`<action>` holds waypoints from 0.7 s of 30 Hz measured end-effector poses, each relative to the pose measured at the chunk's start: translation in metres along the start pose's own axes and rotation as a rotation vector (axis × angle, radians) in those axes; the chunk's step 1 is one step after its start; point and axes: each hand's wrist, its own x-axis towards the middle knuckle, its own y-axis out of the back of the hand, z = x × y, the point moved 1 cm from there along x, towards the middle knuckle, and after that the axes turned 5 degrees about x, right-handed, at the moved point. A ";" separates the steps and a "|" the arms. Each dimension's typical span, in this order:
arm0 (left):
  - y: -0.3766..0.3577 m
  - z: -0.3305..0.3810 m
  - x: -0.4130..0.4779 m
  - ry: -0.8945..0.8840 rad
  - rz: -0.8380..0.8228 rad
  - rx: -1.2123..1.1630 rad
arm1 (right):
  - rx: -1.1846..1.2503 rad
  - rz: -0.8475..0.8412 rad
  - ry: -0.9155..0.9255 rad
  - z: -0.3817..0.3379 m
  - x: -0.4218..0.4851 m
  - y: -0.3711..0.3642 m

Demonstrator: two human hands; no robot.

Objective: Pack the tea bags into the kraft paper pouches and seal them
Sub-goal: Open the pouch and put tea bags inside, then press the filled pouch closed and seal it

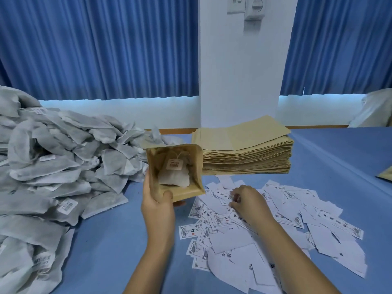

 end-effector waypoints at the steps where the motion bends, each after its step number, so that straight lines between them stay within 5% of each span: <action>1: -0.001 -0.001 0.000 0.028 -0.031 -0.060 | -0.008 0.011 0.006 -0.002 -0.002 0.001; 6: -0.001 -0.006 0.000 0.342 -0.131 -0.334 | -0.029 0.165 0.011 -0.002 -0.003 0.002; 12: -0.013 -0.005 -0.008 0.516 -0.211 -0.445 | 0.397 0.549 0.011 -0.005 -0.012 0.015; 17: -0.018 -0.011 -0.013 0.550 -0.280 -0.363 | 0.834 0.886 0.459 -0.030 -0.036 0.040; 21: -0.020 -0.012 -0.013 0.517 -0.304 -0.359 | 0.544 0.757 0.921 -0.056 -0.048 0.035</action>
